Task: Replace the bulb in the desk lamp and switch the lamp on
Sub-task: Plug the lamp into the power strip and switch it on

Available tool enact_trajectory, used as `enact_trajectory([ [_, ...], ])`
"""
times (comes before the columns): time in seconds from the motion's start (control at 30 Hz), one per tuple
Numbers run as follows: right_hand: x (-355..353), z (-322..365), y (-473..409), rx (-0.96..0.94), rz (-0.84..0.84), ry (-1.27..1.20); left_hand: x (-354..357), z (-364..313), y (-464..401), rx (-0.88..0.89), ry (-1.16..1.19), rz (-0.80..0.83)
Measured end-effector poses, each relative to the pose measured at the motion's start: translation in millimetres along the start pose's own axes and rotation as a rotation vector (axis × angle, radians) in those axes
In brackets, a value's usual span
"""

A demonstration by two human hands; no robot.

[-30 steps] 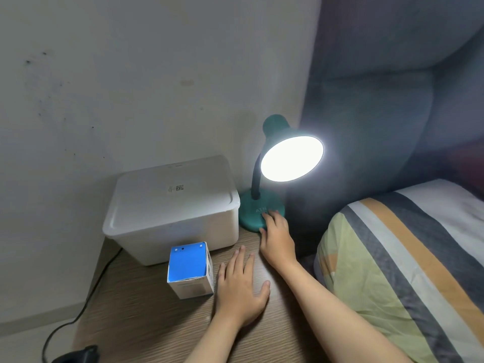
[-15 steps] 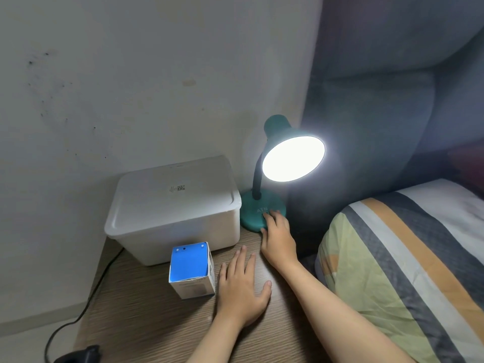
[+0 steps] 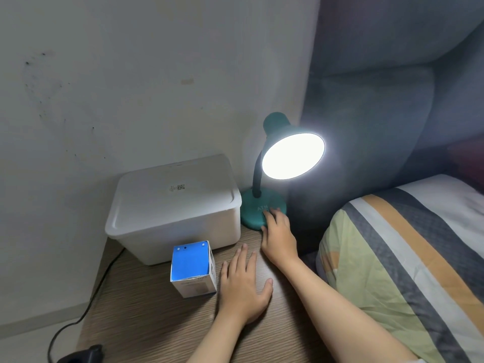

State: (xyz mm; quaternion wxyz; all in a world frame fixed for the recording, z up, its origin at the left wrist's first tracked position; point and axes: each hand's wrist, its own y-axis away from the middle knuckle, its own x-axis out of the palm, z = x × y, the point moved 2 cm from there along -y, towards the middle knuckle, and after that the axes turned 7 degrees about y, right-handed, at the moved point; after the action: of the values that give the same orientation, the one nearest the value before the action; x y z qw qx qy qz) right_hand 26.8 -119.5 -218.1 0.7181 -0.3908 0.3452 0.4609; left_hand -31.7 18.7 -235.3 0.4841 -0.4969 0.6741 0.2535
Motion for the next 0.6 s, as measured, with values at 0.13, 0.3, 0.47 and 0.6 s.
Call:
enact_trajectory([
  [0.13, 0.4, 0.2, -0.1, -0.002, 0.007, 0.009, -1.1, -0.9, 0.5, 0.0, 0.006, 0.01],
  [0.3, 0.0, 0.4, 0.0, -0.003, 0.01, 0.018, -1.4, -1.3, 1.0, -0.001, 0.031, 0.028],
  [0.47, 0.9, 1.5, -1.5, 0.009, 0.041, 0.042, -5.1, -2.1, 2.2, 0.007, 0.061, 0.06],
  [0.6, 0.7, 3.3, -1.7, 0.002, 0.043, 0.045, -8.6, -3.8, 4.0, 0.019, 0.067, 0.055],
])
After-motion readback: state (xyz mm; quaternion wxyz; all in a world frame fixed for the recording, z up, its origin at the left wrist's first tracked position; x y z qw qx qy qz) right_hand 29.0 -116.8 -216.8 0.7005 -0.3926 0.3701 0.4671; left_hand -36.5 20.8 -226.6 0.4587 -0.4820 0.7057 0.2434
